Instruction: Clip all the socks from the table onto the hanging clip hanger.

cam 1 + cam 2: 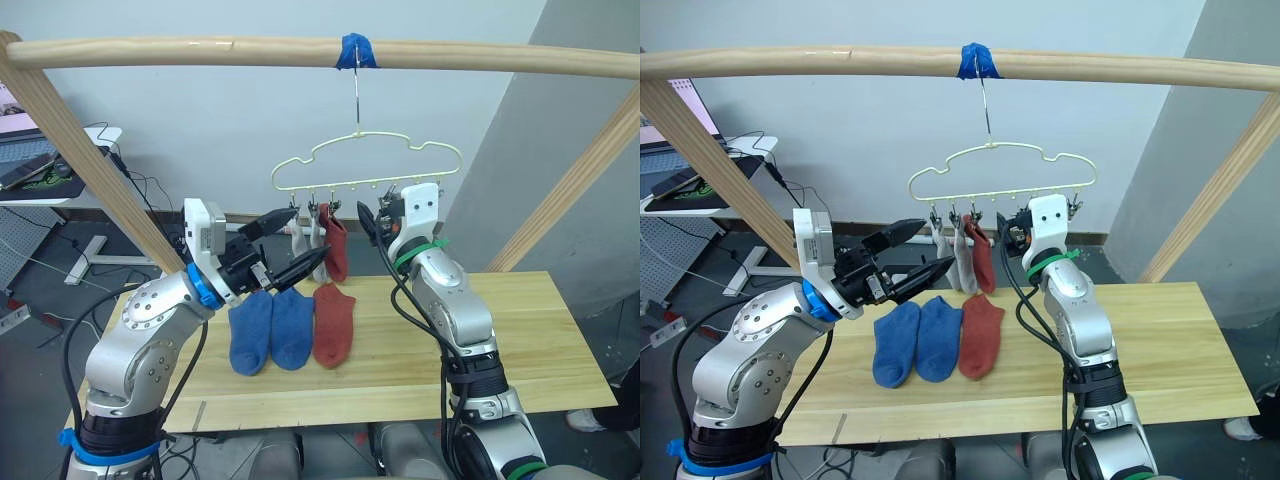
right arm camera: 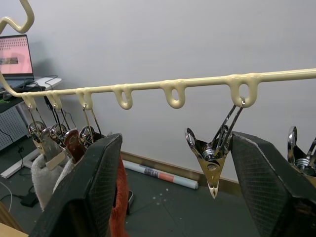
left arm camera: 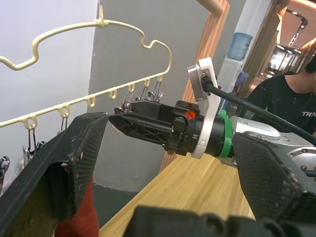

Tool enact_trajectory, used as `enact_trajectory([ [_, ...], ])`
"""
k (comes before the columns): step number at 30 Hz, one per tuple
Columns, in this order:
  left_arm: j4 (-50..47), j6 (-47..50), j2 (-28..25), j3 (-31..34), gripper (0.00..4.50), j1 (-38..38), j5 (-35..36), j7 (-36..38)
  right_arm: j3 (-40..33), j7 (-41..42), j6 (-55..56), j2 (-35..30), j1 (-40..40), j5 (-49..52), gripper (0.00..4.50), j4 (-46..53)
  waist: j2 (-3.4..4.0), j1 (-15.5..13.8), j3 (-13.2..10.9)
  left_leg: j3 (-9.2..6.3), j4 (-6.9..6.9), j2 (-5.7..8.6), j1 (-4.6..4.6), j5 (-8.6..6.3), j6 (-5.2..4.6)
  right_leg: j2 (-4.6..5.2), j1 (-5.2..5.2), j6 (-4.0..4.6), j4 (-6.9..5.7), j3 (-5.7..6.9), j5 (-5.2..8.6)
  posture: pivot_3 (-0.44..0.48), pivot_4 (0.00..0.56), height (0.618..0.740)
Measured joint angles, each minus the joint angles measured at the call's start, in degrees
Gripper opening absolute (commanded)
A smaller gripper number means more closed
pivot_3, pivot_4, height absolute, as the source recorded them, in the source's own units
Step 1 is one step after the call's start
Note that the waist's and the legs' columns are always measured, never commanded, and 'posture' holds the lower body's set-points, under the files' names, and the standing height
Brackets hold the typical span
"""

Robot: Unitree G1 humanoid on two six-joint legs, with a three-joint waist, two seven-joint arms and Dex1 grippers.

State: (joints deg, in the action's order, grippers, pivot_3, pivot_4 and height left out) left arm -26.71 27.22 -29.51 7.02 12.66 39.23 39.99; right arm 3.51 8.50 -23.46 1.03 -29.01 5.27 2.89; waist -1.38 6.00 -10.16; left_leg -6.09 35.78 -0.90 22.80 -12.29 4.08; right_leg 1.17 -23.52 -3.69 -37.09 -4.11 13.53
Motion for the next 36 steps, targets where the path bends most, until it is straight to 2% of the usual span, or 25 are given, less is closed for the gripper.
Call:
enact_trajectory([
  [15, 0.0, 0.0, 0.0, 0.0, 4.50, -0.7, 0.0, -0.5, -0.2, -1.1, 0.5, 0.1, -1.0, 0.5, 3.53, -0.8, 0.01, -0.7, 0.0, 0.00, 0.00, 0.00, 0.00, 0.00, 0.00, 0.00, 0.00, 0.04, 0.01, 0.00, 0.02, -0.030, 0.144, 0.740],
  [18, 0.0, 0.0, 0.0, 0.0, 4.50, -0.7, -0.1, -0.5, -0.4, -1.1, 0.5, 0.1, -1.0, 0.5, 2.97, -0.8, 0.02, -0.9, 0.0, 0.00, -0.01, 0.00, 0.00, 0.00, 0.00, 0.00, -0.01, 0.04, 0.01, 0.00, 0.02, -0.031, 0.145, 0.740],
  [24, 0.0, 0.0, 0.0, -0.1, 4.50, -0.7, -0.2, -0.5, -0.9, -1.2, 0.5, 0.2, -1.0, 0.6, 0.87, -0.8, 0.03, -1.0, 0.0, 0.00, -0.01, 0.00, 0.00, 0.00, 0.00, 0.00, -0.01, 0.05, 0.03, 0.00, 0.03, -0.030, 0.145, 0.740],
  [27, 0.0, 0.0, 0.0, -0.2, 4.50, -0.7, -0.3, -0.5, -1.6, -1.2, 0.5, 0.3, -1.0, 0.6, 0.19, -1.1, 0.04, -1.0, 0.0, 0.01, -0.02, 0.00, 0.00, 0.00, 0.00, 0.00, -0.01, 0.05, 0.03, 0.00, 0.03, -0.030, 0.145, 0.740],
  [29, 0.0, 0.0, 0.0, -0.2, 4.50, -0.6, -0.3, -0.6, -1.8, -1.3, 0.5, 0.3, -1.0, 0.6, 0.02, -1.2, 0.06, -1.0, 0.0, 0.00, -0.02, 0.00, 0.00, 0.00, 0.00, 0.00, -0.02, 0.05, 0.03, 0.00, 0.03, -0.030, 0.145, 0.740],
  [36, 0.0, 0.0, 0.0, -0.5, 4.50, -0.7, -0.5, -0.6, -2.4, -0.8, 0.4, 0.0, -1.0, 0.9, 0.02, -1.5, 0.09, -1.0, -0.1, 0.01, -0.04, 0.00, 0.01, 0.00, 0.00, 0.00, -0.02, 0.05, 0.04, 0.00, 0.03, -0.033, 0.149, 0.740],
])
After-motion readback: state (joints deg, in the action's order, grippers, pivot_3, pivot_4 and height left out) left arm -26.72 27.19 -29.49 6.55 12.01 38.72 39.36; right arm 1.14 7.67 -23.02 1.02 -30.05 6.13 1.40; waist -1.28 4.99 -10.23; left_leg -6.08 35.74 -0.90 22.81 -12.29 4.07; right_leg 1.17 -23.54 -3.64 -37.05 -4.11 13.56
